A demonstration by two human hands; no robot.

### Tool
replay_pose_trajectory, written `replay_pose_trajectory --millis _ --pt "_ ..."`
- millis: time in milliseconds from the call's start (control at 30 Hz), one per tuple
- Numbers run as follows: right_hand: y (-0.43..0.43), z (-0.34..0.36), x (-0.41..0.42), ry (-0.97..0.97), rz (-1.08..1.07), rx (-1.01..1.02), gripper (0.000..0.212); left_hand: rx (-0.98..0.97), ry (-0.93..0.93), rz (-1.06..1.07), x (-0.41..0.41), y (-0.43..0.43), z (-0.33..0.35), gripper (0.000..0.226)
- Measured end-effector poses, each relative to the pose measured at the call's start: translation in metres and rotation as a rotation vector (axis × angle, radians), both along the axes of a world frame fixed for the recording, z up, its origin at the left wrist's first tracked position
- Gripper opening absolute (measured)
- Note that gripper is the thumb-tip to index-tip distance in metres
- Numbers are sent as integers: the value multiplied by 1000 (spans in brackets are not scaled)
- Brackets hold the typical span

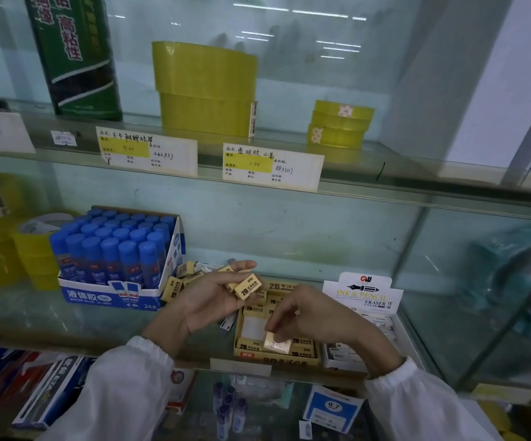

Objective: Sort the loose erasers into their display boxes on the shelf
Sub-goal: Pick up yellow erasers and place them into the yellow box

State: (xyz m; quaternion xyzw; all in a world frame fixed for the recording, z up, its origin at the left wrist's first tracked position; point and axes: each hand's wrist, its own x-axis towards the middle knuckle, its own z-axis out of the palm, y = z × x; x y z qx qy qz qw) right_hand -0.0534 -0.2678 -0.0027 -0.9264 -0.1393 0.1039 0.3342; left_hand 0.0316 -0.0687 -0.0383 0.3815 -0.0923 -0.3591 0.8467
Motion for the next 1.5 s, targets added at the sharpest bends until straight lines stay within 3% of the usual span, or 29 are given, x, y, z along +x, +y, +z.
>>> replay_pose_trajectory --millis 133,400,733,833,900,1000,1133,1233,1333,1500 --pt "4 4 -2 -26 11 -63 19 49 -64 18 -3 -2 -1 19" --pt "22 5 1 -38 34 -253 19 91 -84 61 -8 -5 1 22" --pt "16 6 1 11 31 -218 23 83 -72 49 -7 -5 0 28" --pt "10 7 6 -160 -189 -80 14 73 -63 42 -7 -3 -1 32" --pt "8 5 8 -347 -338 50 24 81 -69 40 -7 -4 -1 32" --pt "19 0 10 -464 -256 41 43 104 -115 46 -8 -4 -1 32" --pt "29 -8 11 -508 -233 81 23 104 -154 43 -8 -3 -1 38" --pt "23 -10 10 -444 -246 218 18 136 -203 72 -11 -3 0 37" --pt "12 -4 7 -315 -261 379 19 179 -309 247 -11 -9 -1 33" --pt "19 -15 3 -188 -243 103 1 202 -369 416 -8 -12 -1 28"
